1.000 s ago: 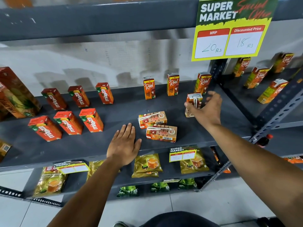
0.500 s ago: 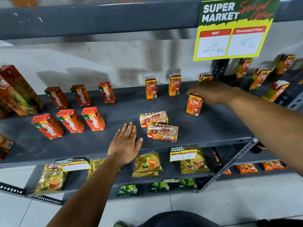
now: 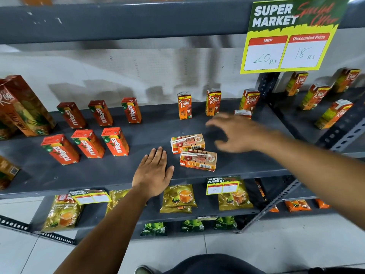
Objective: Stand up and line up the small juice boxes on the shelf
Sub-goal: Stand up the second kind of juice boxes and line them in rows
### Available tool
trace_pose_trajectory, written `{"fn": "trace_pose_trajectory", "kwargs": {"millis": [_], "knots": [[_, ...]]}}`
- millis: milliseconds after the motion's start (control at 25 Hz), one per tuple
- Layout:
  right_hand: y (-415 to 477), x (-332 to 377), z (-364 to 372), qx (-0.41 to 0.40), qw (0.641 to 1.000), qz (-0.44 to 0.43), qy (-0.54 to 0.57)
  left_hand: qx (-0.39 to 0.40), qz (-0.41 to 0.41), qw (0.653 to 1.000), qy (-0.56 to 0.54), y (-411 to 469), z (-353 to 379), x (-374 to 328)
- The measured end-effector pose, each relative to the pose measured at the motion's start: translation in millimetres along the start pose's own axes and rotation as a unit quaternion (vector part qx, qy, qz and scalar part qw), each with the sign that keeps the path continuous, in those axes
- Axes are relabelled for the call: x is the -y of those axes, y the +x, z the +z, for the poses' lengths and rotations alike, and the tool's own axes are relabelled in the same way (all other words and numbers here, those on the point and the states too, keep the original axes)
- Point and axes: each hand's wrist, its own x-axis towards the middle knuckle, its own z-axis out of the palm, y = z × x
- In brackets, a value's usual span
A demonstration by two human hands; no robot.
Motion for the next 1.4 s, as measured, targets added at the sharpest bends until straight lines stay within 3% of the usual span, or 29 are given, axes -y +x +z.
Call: {"fn": "trace_pose_trajectory", "kwargs": {"millis": [120,320,400,520,600,760,880,1080,1160,1280,1400], "knots": [[3,45,49,0.083,0.995,0.057,0.027,0.001,-0.003,1.000,-0.004,-2,0,-1],[12,44,77,-0.008,0.991,0.129,0.032,-0.008,-0.003,1.000,-0.016,-2,1,-1],[1,32,73,-0.025,0.982,0.149,0.114,-0.005,-0.003,1.000,-0.015,-1,1,-1],[-13,16,69,-0.166,0.905,0.225,0.322,-0.006,-0.003,1.000,-0.011,-1,2,0],[-2,8,77,-0.259,0.847,0.286,0.365,-0.006,0.000,1.000,-0.008,0,2,0],[23,3,100,-0.338,0.802,0.328,0.367,0.003,-0.002,1.000,-0.010,-1,1,-1],[31,-1,107,-0.339,0.781,0.336,0.403,0.001,-0.001,1.000,-0.010,-1,0,0],[17,0,86,-0.381,0.820,0.310,0.293,-0.009,0.000,1.000,-0.015,0,0,-1],[16,-7,53,-0.360,0.865,0.279,0.211,-0.019,0.008,1.000,-0.015,4,-4,0],[33,-14,8,-0.157,0.948,0.272,0.053,-0.017,0.001,1.000,-0.009,3,-4,5],[47,-9,-14,0.006,0.988,0.152,-0.031,-0.001,-0.008,1.000,-0.007,-5,0,7]]}}
